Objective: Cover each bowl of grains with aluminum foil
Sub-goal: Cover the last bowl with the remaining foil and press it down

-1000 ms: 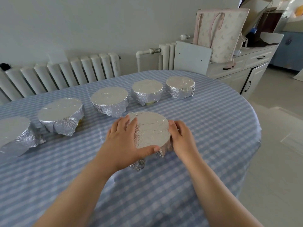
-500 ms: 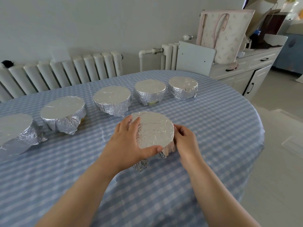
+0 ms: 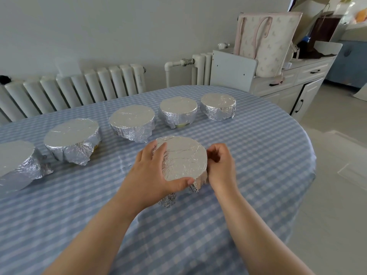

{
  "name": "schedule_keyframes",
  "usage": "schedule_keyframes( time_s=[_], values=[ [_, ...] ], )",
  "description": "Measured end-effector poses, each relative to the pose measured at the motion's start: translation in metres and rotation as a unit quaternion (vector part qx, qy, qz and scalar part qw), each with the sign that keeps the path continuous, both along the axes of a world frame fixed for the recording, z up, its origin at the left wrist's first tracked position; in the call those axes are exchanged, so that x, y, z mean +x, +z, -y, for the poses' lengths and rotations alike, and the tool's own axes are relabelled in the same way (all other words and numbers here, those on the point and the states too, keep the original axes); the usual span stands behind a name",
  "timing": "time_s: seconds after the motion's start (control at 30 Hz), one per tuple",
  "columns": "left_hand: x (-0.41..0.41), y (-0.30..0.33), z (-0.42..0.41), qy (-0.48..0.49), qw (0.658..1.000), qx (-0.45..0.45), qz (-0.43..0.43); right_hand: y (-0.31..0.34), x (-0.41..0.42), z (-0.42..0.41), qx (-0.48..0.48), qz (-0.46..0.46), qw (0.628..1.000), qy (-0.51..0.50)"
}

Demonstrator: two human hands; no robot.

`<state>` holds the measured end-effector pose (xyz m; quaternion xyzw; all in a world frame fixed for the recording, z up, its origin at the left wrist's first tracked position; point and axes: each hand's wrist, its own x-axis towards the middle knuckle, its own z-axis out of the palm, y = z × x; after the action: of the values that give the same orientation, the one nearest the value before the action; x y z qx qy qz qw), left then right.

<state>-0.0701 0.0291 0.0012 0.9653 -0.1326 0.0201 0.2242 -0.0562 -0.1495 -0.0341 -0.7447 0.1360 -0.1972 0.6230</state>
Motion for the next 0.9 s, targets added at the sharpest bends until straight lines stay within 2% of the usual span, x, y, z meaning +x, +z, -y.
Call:
schedule_keyframes(
  time_s=[0.13,0.23,0.33,0.43,0.57,0.7,0.9],
  values=[
    [-0.002,0.001,0.004,0.013,1.000,-0.004,-0.002,0.004,-0.008,0.010,-0.027,0.012,1.000,0.002],
    [-0.007,0.002,0.013,0.051,0.999,-0.018,-0.004,0.001,-0.018,0.010,-0.014,0.001,0.999,0.043],
    [-0.013,0.001,0.024,0.084,0.996,0.002,0.012,-0.002,-0.022,0.002,-0.060,-0.021,0.993,0.096],
    [-0.016,0.000,0.027,0.085,0.996,0.010,0.017,0.000,-0.022,-0.003,-0.083,-0.030,0.990,0.109],
    [-0.012,0.001,0.020,0.079,0.997,-0.014,-0.003,-0.002,-0.026,-0.004,-0.062,-0.014,0.990,0.127],
    [-0.009,0.002,0.019,0.084,0.996,-0.013,0.004,-0.015,-0.017,-0.010,-0.062,0.007,0.995,0.083],
    [-0.009,0.000,0.019,0.090,0.996,-0.006,0.021,-0.014,-0.016,-0.017,-0.046,-0.017,0.998,0.045]
  ],
)
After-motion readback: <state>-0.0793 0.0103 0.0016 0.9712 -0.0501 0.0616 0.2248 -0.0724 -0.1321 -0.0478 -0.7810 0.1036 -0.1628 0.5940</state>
